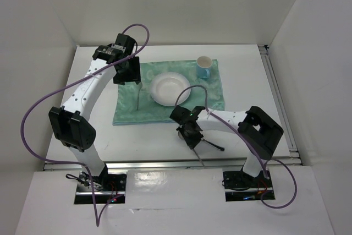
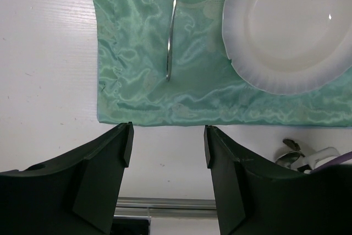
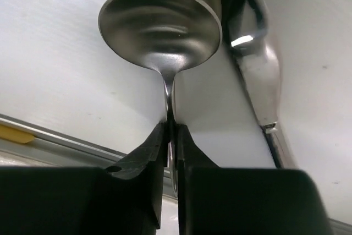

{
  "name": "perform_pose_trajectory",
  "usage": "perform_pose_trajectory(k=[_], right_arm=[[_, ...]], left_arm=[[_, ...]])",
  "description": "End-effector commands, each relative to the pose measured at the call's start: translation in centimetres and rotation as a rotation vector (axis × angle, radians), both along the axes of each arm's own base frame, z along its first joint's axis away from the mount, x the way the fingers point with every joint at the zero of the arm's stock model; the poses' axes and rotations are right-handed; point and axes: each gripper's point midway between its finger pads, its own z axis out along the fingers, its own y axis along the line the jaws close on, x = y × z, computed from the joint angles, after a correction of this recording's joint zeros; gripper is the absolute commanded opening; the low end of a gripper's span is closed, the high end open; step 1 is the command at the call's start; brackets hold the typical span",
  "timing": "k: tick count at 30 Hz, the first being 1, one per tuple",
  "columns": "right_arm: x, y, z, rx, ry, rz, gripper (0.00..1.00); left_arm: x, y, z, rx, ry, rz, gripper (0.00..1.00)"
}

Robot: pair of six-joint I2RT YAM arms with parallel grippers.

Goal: Set the dinner table for one person

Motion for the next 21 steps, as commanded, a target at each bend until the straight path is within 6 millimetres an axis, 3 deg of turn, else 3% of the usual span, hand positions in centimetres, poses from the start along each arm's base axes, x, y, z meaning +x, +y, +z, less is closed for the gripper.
perform_pose_trajectory(k=[1,3,7,8,12,14,16,17,21], right_arm=[[0.0,2.5,0.1,0.031,-0.039,0.126,0.1],[0.5,3.2,0.8,0.051,-0.074,0.159,0.0],[2.2,5.4,4.1,0.149,-0.189,0.191,0.0],[3.1,6.3,5.9,0.199,-0.251,0.193,0.0],[4.9,8.0,10.1,0.284,-0.364,0.185,0.0],[7.3,8.1,12.4,0.312,-0.414,0.116,0.0],[8.8,7.0,12.9,0.303,-0.401,0.022,0.0],[10.8,5.7,13.7,0.296,-0.423,-0.064,0.0],[14.6,0.6,13.4,0.28,-0.358,-0.318,0.0]], left_arm=[[-0.3,-0.1,1.3,-0.014,-0.038,0.0,0.71],[-0.3,-0.1,1.3,-0.018,-0.038,0.007,0.71],[-0.7,0.0,1.5,-0.018,-0.035,0.008,0.71],[-0.7,0.0,2.3,-0.024,-0.055,0.007,0.71],[-0.7,0.3,3.2,-0.02,-0.079,0.024,0.71],[-0.7,0.3,3.2,-0.02,-0.079,0.025,0.71],[-0.7,0.3,3.2,-0.025,-0.079,0.032,0.71],[-0.6,0.3,3.5,-0.028,-0.088,0.032,0.71],[-0.7,0.3,3.8,-0.031,-0.097,0.032,0.71]])
